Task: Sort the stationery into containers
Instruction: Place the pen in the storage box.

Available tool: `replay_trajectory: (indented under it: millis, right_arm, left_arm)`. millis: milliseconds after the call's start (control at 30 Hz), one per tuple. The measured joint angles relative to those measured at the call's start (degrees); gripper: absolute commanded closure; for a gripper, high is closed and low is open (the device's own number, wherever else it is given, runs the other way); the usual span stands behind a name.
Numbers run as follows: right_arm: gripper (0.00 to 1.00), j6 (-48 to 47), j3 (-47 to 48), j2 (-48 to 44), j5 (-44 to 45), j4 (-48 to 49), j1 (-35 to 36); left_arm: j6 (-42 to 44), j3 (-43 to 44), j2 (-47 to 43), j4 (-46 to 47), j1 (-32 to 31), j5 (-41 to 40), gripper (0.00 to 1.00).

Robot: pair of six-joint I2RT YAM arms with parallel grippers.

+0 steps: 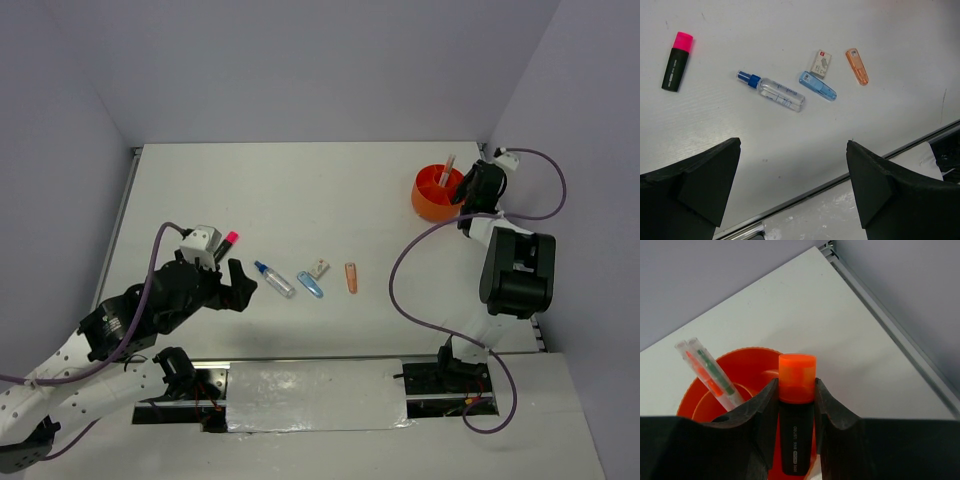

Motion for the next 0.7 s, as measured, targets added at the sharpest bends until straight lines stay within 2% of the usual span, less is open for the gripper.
replay_trajectory:
  millis: [33, 67, 133, 167, 233, 267, 500, 700]
  right_arm:
    - [0.6, 0.04, -0.9, -0.66, 0.02, 0.17, 0.0]
    - [0.46, 0.33, -1.84, -1.38, 0.07, 0.5, 0.0]
    - [0.36, 0.57, -3.23, -2.86, 0.2, 1.09, 0.0]
    - [0.24, 0.63, -3.65, -3.41, 0.24, 1.44, -0.02]
    - [0.18, 0.68, -4.15, -4.68, 0.11, 1.84, -0.02]
    - [0.02, 0.83, -4.31, -5.22, -0.04, 2.08, -0.02]
    - [0.0, 4.66, -4.28, -12.48, -1.38, 0.94, -0.02]
    - [0.0, 11.28, -2.14, -22.03, -0.59, -10.95, 3.69]
  left_arm:
    - [0.0, 0.0, -0.02, 0.0, 0.0, 0.0, 0.01]
    - [0.0, 0.0, -0.04, 0.0, 0.0, 0.0, 0.01]
    - [0.04, 0.0, -0.15, 0.02, 0.0, 0.02, 0.01]
    - [0.09, 0.0, -0.22, 0.02, 0.0, 0.02, 0.01]
    - [0.13, 0.0, -0.24, 0.04, 0.0, 0.02, 0.01]
    - [0.13, 0.0, -0.24, 0.02, 0.0, 0.02, 0.01]
    - [0.11, 0.0, -0.09, 0.02, 0.0, -0.39, 0.01]
    - [0.33, 0.5, 5.07, 0.0, 4.02, -2.82, 0.01]
